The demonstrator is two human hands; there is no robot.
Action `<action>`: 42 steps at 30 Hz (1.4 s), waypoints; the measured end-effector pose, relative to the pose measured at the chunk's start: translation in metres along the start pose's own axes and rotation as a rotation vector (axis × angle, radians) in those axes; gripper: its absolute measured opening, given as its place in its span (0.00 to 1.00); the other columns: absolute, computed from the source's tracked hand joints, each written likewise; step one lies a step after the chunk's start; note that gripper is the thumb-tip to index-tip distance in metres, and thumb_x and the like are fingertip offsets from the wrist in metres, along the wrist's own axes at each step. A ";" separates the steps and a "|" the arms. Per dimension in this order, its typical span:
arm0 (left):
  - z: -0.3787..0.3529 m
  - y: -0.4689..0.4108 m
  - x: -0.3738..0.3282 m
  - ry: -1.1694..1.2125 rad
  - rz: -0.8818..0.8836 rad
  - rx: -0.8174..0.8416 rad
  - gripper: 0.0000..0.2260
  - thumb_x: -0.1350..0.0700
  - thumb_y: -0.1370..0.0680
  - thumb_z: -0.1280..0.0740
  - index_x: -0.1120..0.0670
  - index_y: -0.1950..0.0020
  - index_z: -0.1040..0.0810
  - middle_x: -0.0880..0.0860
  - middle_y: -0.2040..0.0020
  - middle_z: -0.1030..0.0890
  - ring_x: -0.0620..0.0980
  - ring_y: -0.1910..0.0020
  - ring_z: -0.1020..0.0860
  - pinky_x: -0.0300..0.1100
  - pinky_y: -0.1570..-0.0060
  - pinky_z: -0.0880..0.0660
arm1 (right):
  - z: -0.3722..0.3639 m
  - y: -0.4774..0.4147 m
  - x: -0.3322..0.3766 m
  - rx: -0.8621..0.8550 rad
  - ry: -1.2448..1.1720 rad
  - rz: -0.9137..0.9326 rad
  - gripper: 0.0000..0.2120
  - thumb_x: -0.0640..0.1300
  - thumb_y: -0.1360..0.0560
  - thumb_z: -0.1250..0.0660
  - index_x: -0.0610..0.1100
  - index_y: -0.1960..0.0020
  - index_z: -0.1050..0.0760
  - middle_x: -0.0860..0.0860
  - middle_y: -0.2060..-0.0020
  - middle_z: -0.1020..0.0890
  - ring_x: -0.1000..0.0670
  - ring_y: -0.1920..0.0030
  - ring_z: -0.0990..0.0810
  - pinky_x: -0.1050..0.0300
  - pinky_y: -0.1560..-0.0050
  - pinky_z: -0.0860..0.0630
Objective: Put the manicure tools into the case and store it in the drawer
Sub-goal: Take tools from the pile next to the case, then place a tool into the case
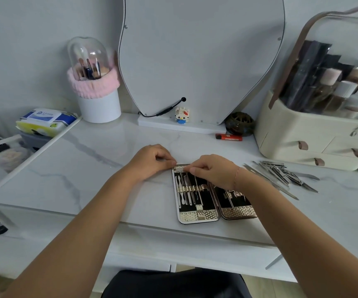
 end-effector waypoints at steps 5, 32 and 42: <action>-0.001 -0.001 0.000 0.005 0.009 -0.004 0.02 0.54 0.31 0.26 0.48 0.60 0.17 0.47 0.54 0.21 0.40 0.53 0.24 0.25 0.54 0.33 | 0.002 0.008 0.001 -0.022 -0.007 0.013 0.16 0.48 0.21 0.43 0.44 0.41 0.21 0.44 0.55 0.19 0.45 0.52 0.23 0.53 0.50 0.30; -0.001 -0.001 0.002 0.030 -0.024 -0.012 0.14 0.57 0.32 0.25 0.36 0.67 0.19 0.46 0.55 0.19 0.35 0.57 0.23 0.20 0.55 0.34 | 0.049 0.102 -0.144 -0.675 -0.073 -0.423 0.04 0.42 0.32 0.28 0.46 0.57 0.18 0.50 0.63 0.20 0.50 0.59 0.23 0.60 0.57 0.32; -0.001 -0.001 0.003 0.046 -0.023 -0.021 0.11 0.58 0.31 0.25 0.41 0.67 0.17 0.48 0.55 0.19 0.37 0.57 0.22 0.22 0.54 0.32 | 0.040 0.088 -0.129 -0.482 -0.013 -0.449 0.05 0.46 0.31 0.28 0.46 0.62 0.20 0.51 0.66 0.20 0.50 0.61 0.23 0.60 0.59 0.31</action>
Point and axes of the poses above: each hand's wrist, its own y-axis away from the middle knuckle, its own z-axis out of the back of the hand, x = y × z, the point moved 4 cm from there along -y, towards the middle knuckle
